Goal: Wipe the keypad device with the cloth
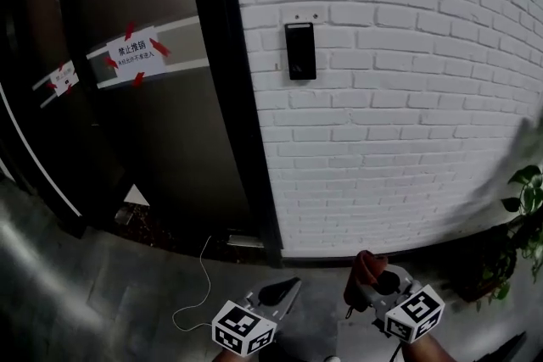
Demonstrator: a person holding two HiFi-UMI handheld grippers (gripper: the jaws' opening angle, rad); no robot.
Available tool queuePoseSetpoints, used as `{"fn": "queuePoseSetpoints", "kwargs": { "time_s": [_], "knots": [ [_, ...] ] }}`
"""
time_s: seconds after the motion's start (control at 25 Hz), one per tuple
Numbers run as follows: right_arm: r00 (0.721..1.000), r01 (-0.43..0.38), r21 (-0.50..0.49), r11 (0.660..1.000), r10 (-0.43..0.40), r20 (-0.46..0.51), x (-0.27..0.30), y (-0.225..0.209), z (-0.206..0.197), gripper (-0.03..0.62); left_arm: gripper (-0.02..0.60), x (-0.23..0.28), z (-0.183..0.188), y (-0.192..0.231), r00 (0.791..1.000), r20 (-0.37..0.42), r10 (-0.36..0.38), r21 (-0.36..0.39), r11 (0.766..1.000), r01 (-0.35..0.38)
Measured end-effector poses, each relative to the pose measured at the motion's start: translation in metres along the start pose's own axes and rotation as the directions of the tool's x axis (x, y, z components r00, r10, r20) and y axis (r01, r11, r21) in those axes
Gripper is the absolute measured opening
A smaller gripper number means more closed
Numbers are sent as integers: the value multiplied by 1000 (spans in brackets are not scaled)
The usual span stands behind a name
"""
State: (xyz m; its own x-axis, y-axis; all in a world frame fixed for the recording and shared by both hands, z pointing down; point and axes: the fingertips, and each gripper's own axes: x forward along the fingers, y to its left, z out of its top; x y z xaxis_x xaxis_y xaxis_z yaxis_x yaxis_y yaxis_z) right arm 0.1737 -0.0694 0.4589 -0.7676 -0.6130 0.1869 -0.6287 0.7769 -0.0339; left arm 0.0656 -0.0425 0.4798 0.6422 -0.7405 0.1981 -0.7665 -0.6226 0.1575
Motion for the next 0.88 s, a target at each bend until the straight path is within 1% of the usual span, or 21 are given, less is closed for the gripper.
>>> {"fn": "queuePoseSetpoints", "kwargs": {
  "time_s": [0.08, 0.16, 0.28, 0.48, 0.68, 0.88],
  "knots": [
    [999, -34, 39, 999, 34, 4, -11, 6, -9, 49, 17, -4, -8, -13, 1000, -21, 21, -9, 1000, -21],
    [999, -50, 58, 997, 50, -5, -20, 11, -17, 49, 17, -7, -14, -21, 999, -40, 29, -17, 999, -30],
    [999, -38, 40, 999, 38, -14, -29, 14, -22, 49, 17, -13, -15, -26, 998, -48, 30, -10, 999, -31],
    [1000, -3, 36, 999, 4, -20, -23, 23, -20, 49, 17, -27, -6, -10, 999, -35, 29, -1, 1000, -29],
    [1000, 16, 47, 999, -16, 3, -5, 39, -14, 49, 17, -41, -3, 9, 999, -38, -3, 22, 1000, 4],
    [998, 55, 28, 998, -55, -16, 9, 49, -11, 49, 17, -50, 1, 28, 999, -39, -25, 33, 999, 27]
  ]
}}
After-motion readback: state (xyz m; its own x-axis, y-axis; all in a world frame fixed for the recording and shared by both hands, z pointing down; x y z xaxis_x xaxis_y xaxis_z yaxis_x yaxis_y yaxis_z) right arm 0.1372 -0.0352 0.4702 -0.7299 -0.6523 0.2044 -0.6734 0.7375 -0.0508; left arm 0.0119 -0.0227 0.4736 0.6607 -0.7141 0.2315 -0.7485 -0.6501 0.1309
